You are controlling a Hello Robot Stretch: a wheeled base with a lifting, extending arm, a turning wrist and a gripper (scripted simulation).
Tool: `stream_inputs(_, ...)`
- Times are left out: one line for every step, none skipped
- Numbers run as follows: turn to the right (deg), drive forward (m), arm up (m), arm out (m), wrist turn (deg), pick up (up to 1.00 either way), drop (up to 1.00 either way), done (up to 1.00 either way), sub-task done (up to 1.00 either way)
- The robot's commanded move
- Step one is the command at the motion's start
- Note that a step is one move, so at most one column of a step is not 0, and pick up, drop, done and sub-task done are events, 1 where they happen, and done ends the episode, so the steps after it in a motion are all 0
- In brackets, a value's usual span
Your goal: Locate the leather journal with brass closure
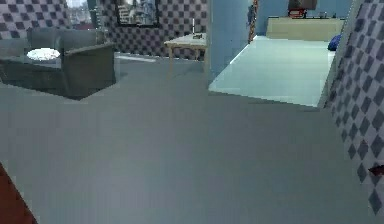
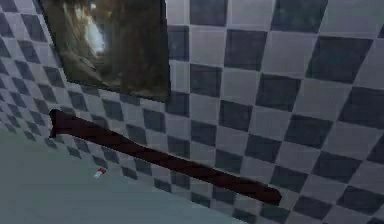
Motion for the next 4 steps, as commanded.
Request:
stream_inputs(45.0, 0.00, 0.00, 0.00, 0.0, 0.00, 0.00, 0.00, 0.00)
stream_inputs(21.0, 0.00, 0.00, 0.00, 0.0, 0.00, 0.00, 0.00, 0.00)
stream_inputs(0.0, 0.40, 0.00, 0.00, 0.0, 0.00, 0.00, 0.00, 0.00)
stream_inputs(-45.0, 0.00, 0.00, 0.00, 0.0, 0.00, 0.00, 0.00, 0.00)
